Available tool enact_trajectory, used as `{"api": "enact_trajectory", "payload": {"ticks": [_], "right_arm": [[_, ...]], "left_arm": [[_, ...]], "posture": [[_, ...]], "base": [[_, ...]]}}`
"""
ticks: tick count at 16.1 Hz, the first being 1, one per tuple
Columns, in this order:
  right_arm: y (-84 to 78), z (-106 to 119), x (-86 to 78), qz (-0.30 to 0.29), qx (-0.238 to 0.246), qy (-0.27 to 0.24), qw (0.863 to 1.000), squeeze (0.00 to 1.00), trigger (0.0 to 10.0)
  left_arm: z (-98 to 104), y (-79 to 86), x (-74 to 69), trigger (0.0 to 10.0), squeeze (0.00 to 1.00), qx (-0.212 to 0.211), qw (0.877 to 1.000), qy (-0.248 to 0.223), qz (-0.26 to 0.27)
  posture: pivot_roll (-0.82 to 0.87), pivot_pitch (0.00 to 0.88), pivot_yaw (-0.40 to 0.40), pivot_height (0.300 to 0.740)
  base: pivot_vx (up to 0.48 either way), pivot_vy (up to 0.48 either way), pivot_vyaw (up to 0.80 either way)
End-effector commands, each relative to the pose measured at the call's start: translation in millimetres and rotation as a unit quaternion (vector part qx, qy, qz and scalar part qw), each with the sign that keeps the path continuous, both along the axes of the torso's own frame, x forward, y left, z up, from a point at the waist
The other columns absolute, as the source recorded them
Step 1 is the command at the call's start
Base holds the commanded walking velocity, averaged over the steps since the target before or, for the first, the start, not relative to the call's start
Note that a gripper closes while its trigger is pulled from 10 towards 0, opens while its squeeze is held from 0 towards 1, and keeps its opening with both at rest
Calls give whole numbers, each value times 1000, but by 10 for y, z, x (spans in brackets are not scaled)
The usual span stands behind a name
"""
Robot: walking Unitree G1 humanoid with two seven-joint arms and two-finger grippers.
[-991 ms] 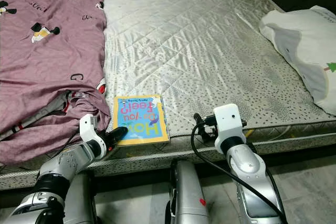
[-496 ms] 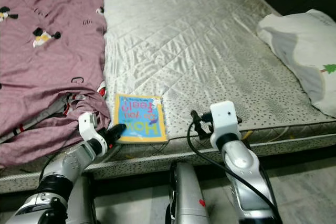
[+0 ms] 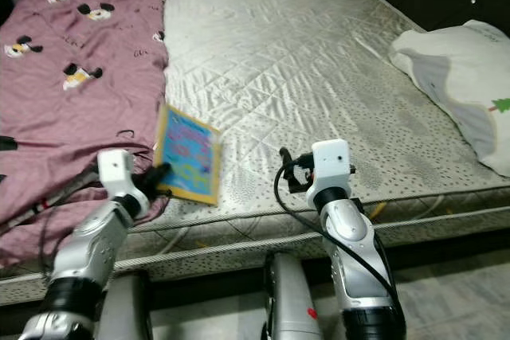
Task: Clean up the room
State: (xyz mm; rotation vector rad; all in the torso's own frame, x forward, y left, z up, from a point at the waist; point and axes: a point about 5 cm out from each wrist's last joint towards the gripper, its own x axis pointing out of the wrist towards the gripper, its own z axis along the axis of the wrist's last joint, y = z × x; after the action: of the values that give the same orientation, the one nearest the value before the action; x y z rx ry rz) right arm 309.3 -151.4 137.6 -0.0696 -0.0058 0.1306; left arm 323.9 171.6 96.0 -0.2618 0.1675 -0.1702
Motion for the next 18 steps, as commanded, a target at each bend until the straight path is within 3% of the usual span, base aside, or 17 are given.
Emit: {"api": "enact_trajectory", "payload": {"ticks": [1, 3, 6, 10, 18], "right_arm": [[-12, 3, 52, -17, 9, -7, 1000, 0, 10000], [52, 20, 118, -27, 18, -21, 999, 0, 10000], [62, 46, 178, -46, 33, -36, 998, 0, 10000], [53, 132, 275, -60, 53, -75, 994, 0, 10000], [-19, 40, 284, -77, 52, -90, 992, 0, 10000]], "left_arm": [[156, 93, -25, 0, 0, 54, 998, -35, 25], [285, 51, -84, 0, 0, 86, 994, -65, 35], [390, -45, -149, 0, 0, 102, 990, -89, 39], [292, -151, -198, 0, 0, 114, 989, -89, 33], [196, -195, -177, 0, 0, 120, 987, -99, 36]], "posture": [[-28, 0, 12, 515], [-12, 0, 35, 515], [1, 0, 57, 515], [-2, 0, 82, 520], [-44, 0, 129, 590]], "base": [[0, 0, 0], [0, 0, 0], [0, 0, 0], [0, 0, 0], [0, 0, 0]]}}
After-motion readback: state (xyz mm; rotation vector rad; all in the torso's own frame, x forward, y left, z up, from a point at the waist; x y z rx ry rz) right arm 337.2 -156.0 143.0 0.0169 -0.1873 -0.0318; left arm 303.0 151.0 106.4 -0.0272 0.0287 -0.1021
